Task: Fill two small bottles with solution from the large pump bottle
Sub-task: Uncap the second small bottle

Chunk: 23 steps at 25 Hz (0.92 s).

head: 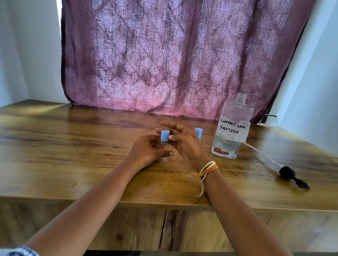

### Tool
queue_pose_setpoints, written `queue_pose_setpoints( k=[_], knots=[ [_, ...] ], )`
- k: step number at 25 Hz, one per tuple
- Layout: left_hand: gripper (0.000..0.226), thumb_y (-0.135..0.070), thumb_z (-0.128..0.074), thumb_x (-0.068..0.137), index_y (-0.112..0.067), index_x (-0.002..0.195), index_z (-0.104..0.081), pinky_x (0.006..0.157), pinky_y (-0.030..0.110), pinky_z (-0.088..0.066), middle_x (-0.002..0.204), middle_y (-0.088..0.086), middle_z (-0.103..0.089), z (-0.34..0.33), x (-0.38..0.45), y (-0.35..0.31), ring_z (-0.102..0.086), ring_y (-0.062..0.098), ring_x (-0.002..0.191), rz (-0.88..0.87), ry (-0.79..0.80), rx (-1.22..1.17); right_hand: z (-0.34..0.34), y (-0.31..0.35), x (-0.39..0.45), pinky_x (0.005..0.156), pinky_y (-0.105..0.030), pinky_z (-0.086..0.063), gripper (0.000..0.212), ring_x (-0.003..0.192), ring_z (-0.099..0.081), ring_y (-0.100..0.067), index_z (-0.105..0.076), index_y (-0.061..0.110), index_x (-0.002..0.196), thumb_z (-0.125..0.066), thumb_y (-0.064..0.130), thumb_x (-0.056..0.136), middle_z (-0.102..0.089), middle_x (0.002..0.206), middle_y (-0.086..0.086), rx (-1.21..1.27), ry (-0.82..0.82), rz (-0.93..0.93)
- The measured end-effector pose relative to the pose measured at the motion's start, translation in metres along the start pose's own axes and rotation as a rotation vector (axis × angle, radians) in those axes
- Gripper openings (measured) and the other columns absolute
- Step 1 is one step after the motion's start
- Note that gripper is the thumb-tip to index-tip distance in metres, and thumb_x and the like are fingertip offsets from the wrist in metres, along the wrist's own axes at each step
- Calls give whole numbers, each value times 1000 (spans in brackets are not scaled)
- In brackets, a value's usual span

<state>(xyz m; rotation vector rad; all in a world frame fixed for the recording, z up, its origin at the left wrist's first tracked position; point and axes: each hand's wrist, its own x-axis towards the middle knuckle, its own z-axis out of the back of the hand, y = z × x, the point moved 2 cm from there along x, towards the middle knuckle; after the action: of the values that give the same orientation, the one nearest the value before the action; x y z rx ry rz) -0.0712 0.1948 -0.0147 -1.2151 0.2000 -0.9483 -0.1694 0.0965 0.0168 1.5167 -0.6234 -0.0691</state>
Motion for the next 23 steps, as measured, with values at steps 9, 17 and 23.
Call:
queue_pose_setpoints(
  k=[9,17,23],
  knots=[
    [40,-29,-89,58,-10,88,-70,71,35,-56,83,8,-74,0,2,3,-70,18,74,17,-16,5,-1,0,0,87,-29,-57,37,95,-68,-23,-55,-3,121,-59,-13,86,-65,115,-27,-84,-81,56],
    [40,-24,-88,61,-13,95,-70,75,34,-54,88,7,-73,0,-3,-6,-68,16,79,-7,-8,-3,-2,2,-2,89,-31,-55,38,98,-67,-22,-54,-4,124,-39,-15,91,-66,111,-16,152,65,-40],
    [41,-23,-88,62,-5,94,-70,73,32,-53,88,13,-74,0,-5,-7,-68,21,79,8,-11,19,0,-2,0,83,-27,-56,27,88,-68,-15,-66,-3,108,-68,-6,82,-71,99,-10,-137,-76,58]
  ],
)
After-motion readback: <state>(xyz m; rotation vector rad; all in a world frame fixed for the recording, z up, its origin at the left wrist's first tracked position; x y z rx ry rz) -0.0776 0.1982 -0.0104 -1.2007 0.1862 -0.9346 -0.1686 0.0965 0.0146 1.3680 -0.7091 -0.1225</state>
